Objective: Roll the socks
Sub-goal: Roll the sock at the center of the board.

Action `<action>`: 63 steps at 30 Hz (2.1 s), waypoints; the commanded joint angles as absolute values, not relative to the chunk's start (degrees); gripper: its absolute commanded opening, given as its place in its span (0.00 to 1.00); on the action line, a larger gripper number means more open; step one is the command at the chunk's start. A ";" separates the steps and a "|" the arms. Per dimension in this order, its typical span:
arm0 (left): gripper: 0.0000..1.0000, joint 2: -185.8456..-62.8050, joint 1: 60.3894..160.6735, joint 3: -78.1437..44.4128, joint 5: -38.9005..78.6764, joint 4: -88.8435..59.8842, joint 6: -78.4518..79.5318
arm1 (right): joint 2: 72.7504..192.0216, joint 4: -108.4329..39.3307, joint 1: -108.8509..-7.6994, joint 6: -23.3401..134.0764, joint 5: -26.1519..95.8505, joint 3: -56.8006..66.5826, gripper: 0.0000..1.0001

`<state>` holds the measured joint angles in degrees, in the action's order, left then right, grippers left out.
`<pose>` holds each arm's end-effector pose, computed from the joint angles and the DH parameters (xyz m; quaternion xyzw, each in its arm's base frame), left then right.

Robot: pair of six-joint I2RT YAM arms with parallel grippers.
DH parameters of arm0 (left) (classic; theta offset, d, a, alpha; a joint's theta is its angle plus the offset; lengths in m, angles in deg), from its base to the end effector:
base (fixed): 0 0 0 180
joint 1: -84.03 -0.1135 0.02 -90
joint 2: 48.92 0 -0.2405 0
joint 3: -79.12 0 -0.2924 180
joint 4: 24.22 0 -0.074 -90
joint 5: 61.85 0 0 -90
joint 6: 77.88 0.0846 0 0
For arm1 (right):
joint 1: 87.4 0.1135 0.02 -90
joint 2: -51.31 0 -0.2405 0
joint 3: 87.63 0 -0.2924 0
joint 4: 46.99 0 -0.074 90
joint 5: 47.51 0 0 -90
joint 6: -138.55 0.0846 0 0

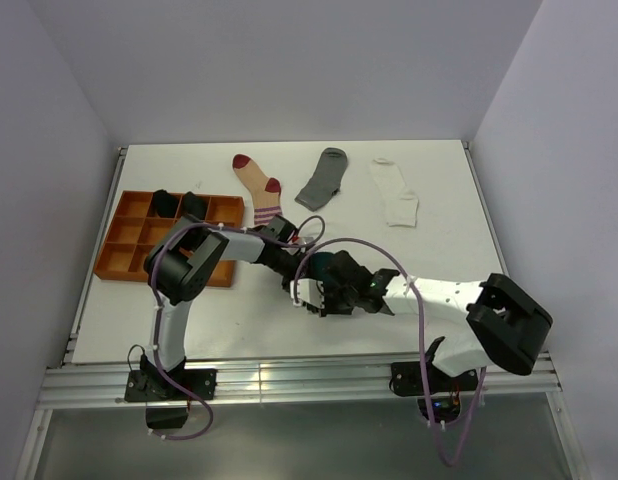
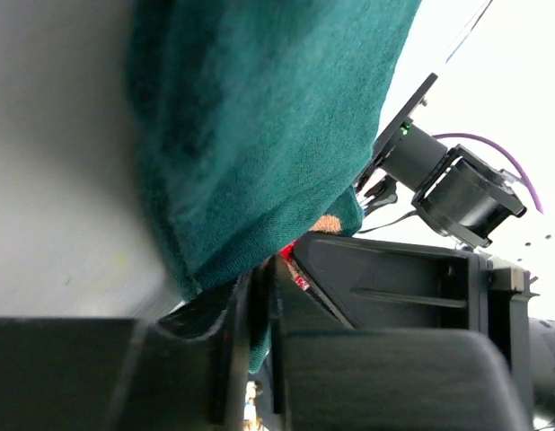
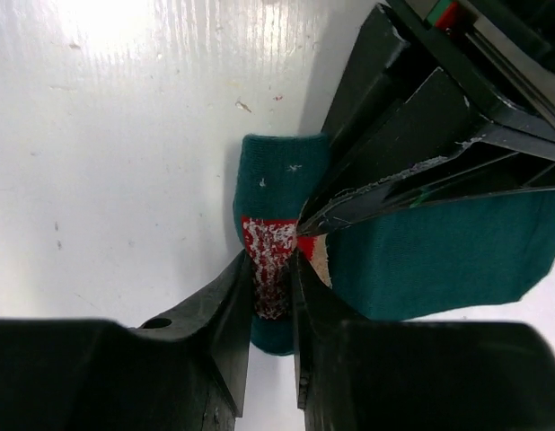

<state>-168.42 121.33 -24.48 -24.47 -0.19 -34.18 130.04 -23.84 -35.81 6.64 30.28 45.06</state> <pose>0.2780 -0.2963 0.0075 -0.0187 -0.8828 0.4423 0.1571 0.1807 0.2567 0.0693 -0.7121 0.6254 0.1265 0.2929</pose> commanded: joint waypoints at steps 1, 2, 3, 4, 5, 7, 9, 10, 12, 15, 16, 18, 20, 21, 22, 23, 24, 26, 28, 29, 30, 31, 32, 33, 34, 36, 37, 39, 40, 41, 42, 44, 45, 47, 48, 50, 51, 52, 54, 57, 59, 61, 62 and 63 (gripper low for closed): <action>0.17 -165.38 120.25 -27.59 -18.97 -1.82 -34.90 | 131.72 -18.82 -39.66 7.60 26.86 43.00 0.22; 0.20 -164.68 119.89 -28.38 -18.61 -3.92 -35.08 | 132.77 -16.88 -40.81 7.25 23.19 41.86 0.22; 0.24 -163.28 119.72 -28.56 -17.83 -4.37 -34.73 | 133.74 -11.56 -42.04 6.72 20.54 38.63 0.22; 0.25 -162.74 119.63 -28.39 -16.69 -4.29 -34.03 | 134.79 -8.81 -43.36 5.76 17.82 36.95 0.22; 0.27 -162.30 119.63 -27.78 -14.50 -3.94 -33.24 | 137.41 -5.91 -46.33 4.97 15.10 35.10 0.22; 0.29 -160.64 119.63 -27.34 -11.16 -3.59 -31.39 | 140.50 2.79 -49.33 1.82 6.92 29.83 0.22; 0.31 -157.39 119.63 -29.17 -7.28 -7.35 -31.73 | 146.03 10.71 -52.68 -0.48 2.07 25.08 0.21; 0.32 -156.33 119.63 -30.14 -6.40 -9.19 -32.09 | 147.79 12.91 -53.56 -2.58 0.49 23.67 0.21; 0.33 -153.44 119.45 -32.69 -3.42 -13.49 -32.61 | 152.36 17.91 -56.28 -4.00 -1.71 20.34 0.21; 0.34 -149.75 119.45 -36.29 0.79 -17.63 -32.79 | 158.25 24.50 -58.91 -6.64 -4.79 15.34 0.21; 0.34 -148.95 119.45 -38.04 1.42 -18.87 -32.53 | 161.31 26.18 -59.36 -7.77 -5.75 13.92 0.21; 0.34 -146.93 119.63 -39.28 3.00 -21.16 -30.96 | 164.14 29.97 -60.85 -8.22 -6.72 9.97 0.21; 0.34 -146.30 120.15 -39.82 3.97 -21.52 -27.63 | 169.15 34.52 -61.47 -8.40 -7.08 5.15 0.22; 0.34 -146.30 120.42 -39.90 5.28 -21.69 -26.56 | 171.08 36.12 -61.82 -8.75 -7.17 3.46 0.22; 0.34 -146.39 120.85 -40.08 5.65 -22.39 -25.60 | 174.41 37.18 -62.09 -8.32 -7.52 1.88 0.22; 0.34 -146.48 121.55 -39.99 5.82 -22.83 -24.54 | 176.01 39.10 -62.26 -7.96 -8.04 -0.92 0.22; 0.34 -146.56 122.08 -39.90 6.00 -23.27 -22.79 | 177.41 39.99 -62.53 -7.35 -8.22 -2.17 0.22; 0.35 -146.65 124.01 -39.55 6.26 -25.03 -19.81 | 180.41 40.44 -62.97 -6.21 -7.61 -4.28 0.22; 0.36 -146.92 126.73 -38.59 6.87 -26.34 -18.03 | 181.20 38.95 -62.97 -2.87 -6.82 -4.73 0.22; 0.36 -147.53 127.70 -38.24 6.62 -26.87 -16.90 | 181.38 37.12 -62.97 -1.73 -6.21 -4.82 0.22; 0.36 -147.88 128.50 -37.89 6.27 -27.40 -16.54 | 181.38 36.58 -62.97 -0.15 -5.51 -4.82 0.22; 0.36 -148.23 129.81 -37.53 5.83 -28.28 -16.36 | 181.82 36.40 -63.06 0.12 -5.41 -4.99 0.22; 0.36 -149.02 130.17 -37.62 4.69 -29.76 -16.70 | 182.00 35.87 -62.97 0.56 -5.24 -4.99 0.22; 0.36 -149.46 130.44 -37.79 3.90 -30.56 -16.88 | 182.00 35.43 -62.97 1.44 -4.71 -4.99 0.22; 0.36 -149.81 130.70 -37.97 3.46 -31.00 -16.97 | 182.00 35.08 -63.06 1.88 -4.36 -4.82 0.22; 0.36 -150.52 130.88 -38.14 3.54 -31.27 -17.06 | 181.91 33.94 -63.14 2.85 -3.31 -4.38 0.22; 0.36 -150.52 130.88 -39.02 3.02 -31.79 -16.97 | 181.74 33.67 -63.14 3.11 -3.13 -4.20 0.22; 0.36 -150.08 130.88 -40.07 2.40 -33.20 -17.24 | 181.65 33.32 -63.14 3.46 -2.69 -4.03 0.22; 0.37 -150.08 130.88 -40.51 2.31 -33.38 -17.24 | 181.65 33.23 -63.14 3.55 -2.42 -4.03 0.22; 0.37 -150.17 130.96 -40.69 2.22 -33.47 -17.06 | 181.56 32.97 -63.14 3.90 -2.25 -3.85 0.22; 0.37 -150.34 130.97 -40.87 1.26 -33.99 -16.97 | 181.39 32.79 -63.23 4.34 -1.99 -3.85 0.22; 0.37 -150.78 130.97 -41.48 -0.41 -34.78 -17.06 | 181.30 31.57 -63.15 5.57 -1.28 -3.59 0.22; 0.37 -150.96 130.97 -41.49 -1.81 -34.79 -17.06 | 181.30 31.21 -63.23 6.01 -0.93 -3.50 0.22; 0.36 -151.40 131.05 -41.75 -3.05 -35.40 -17.23 | 181.03 29.47 -63.41 7.50 0.12 -2.89 0.22; 0.37 -151.31 131.05 -42.10 -3.49 -35.75 -17.41 | 180.68 29.11 -63.49 7.68 0.30 -2.62 0.22; 0.38 -150.96 131.05 -42.89 -4.28 -36.46 -17.59 | 180.51 28.23 -63.85 8.73 1.09 -2.27 0.22; 0.38 -150.79 131.14 -43.07 -4.63 -36.46 -17.67 | 179.90 27.70 -63.93 9.44 1.44 -2.09 0.22; 0.38 -150.78 131.05 -42.98 -5.16 -36.37 -17.68 | 179.63 27.26 -64.20 9.79 1.79 -1.92 0.22; 0.39 -151.48 131.05 -42.63 -6.04 -36.02 -17.68 | 178.93 25.77 -64.20 10.58 2.76 -1.13 0.23; 0.37 -152.63 131.05 -40.97 -5.87 -33.21 -17.68 | 178.22 24.80 -64.20 11.72 3.90 -0.77 0.23; 0.30 -153.51 131.05 -40.08 -5.87 -30.94 -18.11 | 177.34 22.34 -64.20 13.21 5.13 0.54 0.23; 0.22 -154.03 131.05 -38.42 -5.34 -28.48 -18.55 | 175.50 20.06 -64.20 14.10 7.06 2.12 0.25; 0.12 -154.65 131.14 -37.80 -4.55 -27.24 -18.99 | 174.71 18.13 -64.20 14.88 7.51 2.65 0.27; 0.07 -154.83 131.23 -36.32 -3.59 -24.01 -19.17 | 173.05 17.07 -64.20 15.41 8.03 3.09 0.30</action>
